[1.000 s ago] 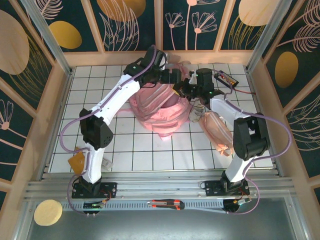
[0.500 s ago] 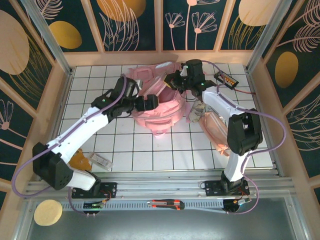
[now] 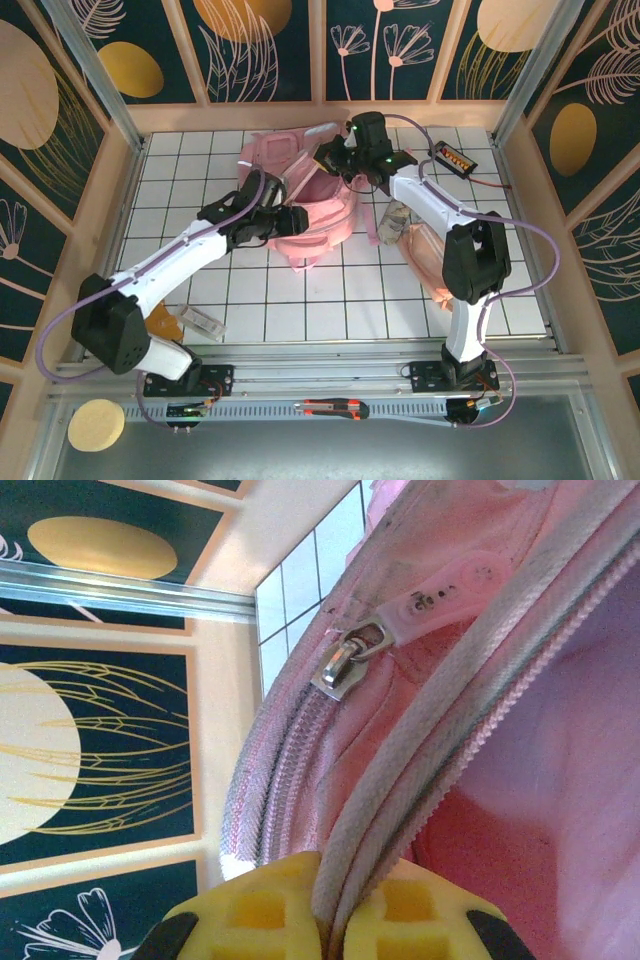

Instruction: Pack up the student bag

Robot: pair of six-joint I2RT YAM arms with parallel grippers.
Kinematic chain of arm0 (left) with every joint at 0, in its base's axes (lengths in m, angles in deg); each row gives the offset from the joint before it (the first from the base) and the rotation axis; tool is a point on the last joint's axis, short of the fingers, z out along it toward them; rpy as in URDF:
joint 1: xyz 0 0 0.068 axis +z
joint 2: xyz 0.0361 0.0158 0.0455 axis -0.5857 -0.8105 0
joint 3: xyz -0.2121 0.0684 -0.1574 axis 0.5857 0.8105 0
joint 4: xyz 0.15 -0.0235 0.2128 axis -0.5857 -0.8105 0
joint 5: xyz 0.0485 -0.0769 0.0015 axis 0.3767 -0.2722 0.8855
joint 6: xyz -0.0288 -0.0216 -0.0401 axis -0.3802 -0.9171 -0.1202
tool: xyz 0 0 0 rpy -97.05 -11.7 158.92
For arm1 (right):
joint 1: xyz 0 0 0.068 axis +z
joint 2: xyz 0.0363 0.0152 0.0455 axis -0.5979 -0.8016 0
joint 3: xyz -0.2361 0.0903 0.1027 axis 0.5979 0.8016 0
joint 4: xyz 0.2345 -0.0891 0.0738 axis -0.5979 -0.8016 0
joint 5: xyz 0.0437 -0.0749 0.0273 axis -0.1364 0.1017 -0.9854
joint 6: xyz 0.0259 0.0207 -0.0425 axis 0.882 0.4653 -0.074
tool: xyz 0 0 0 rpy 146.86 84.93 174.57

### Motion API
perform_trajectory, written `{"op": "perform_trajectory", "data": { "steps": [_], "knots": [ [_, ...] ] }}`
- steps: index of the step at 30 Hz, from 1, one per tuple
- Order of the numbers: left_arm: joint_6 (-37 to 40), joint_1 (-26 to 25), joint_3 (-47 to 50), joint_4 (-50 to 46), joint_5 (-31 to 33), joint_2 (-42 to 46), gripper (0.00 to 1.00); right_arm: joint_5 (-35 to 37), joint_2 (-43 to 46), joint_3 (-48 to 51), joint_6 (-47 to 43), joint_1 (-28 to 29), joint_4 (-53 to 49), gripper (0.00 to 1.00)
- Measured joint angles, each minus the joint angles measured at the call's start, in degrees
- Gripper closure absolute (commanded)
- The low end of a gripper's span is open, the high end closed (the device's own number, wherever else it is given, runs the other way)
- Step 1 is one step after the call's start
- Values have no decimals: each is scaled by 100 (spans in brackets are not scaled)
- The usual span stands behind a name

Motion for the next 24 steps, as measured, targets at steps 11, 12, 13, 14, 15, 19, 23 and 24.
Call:
{"op": "perform_trajectory", "data": {
  "steps": [11,12,13,14,15,19,23,24],
  "knots": [
    [374,0,-520,-160,675,-586,54,39,-13,-81,0,9,-125,100],
    [411,0,-603,-164,710,-647,55,39,-31,-122,0,9,-162,100],
    [448,0,-688,-177,750,-713,55,39,-48,-166,-2,11,-199,100],
    [485,0,-758,-181,778,-774,55,39,-66,-208,-2,11,-240,100],
    [525,0,-822,-199,800,-837,55,39,-79,-247,-2,11,-273,100],
    [649,7,-938,-278,863,-994,55,42,-103,-334,-4,11,-369,100],
    [758,39,-986,-393,964,-1056,55,42,-133,-382,-4,11,-420,100],
    [791,44,-988,-422,988,-1056,55,39,-146,-398,-4,11,-422,100]
  ]
}}
